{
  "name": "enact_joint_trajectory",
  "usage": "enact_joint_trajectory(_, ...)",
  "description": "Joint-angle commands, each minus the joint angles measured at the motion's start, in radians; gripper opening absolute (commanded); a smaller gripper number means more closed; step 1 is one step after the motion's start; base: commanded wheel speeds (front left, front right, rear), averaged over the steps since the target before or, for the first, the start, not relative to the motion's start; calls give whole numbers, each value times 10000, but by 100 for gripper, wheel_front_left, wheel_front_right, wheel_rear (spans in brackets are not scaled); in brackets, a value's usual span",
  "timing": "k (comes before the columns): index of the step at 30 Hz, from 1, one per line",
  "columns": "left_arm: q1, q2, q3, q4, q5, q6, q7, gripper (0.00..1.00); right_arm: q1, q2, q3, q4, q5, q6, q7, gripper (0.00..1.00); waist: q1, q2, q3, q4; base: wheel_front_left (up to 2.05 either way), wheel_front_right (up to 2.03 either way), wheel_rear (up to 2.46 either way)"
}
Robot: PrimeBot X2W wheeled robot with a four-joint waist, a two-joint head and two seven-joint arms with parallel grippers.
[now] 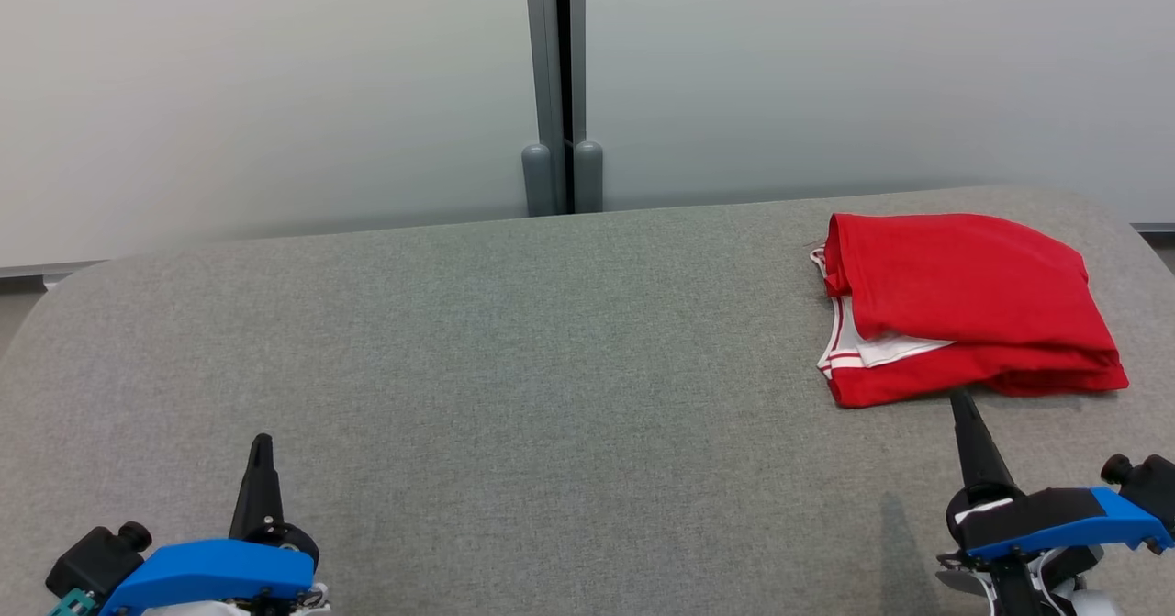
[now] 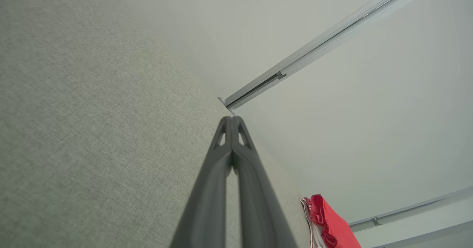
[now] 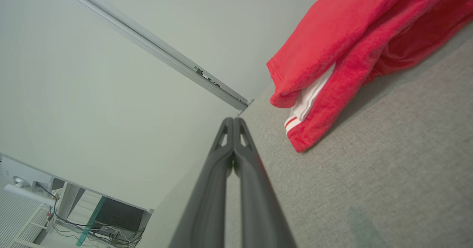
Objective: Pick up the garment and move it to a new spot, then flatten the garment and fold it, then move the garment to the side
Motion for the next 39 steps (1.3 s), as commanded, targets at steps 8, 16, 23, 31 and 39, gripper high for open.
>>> enact_joint_trajectory(8,-346,19,103,-223,-988,-13,254,0,14,44,-154,-262,977,0,253,0,0,0,19,38,0,0,0)
enact_joint_trajectory(16,-401,14,162,-298,-1834,-14,476,0,48,84,-249,-350,1787,0,468,0,0,0,40,78,0,0,0)
enact_joint_trajectory(23,-444,8,210,-362,-2518,-16,655,0,75,119,-328,-426,2446,0,653,0,0,0,57,113,0,0,0)
enact_joint_trajectory(31,-485,3,262,-423,-3254,-18,857,0,99,157,-418,-502,3159,0,852,0,0,0,78,154,0,0,0)
enact_joint_trajectory(39,-523,-1,306,-480,-3946,-20,1043,0,129,188,-497,-571,3825,0,1032,0,0,0,98,194,0,0,0)
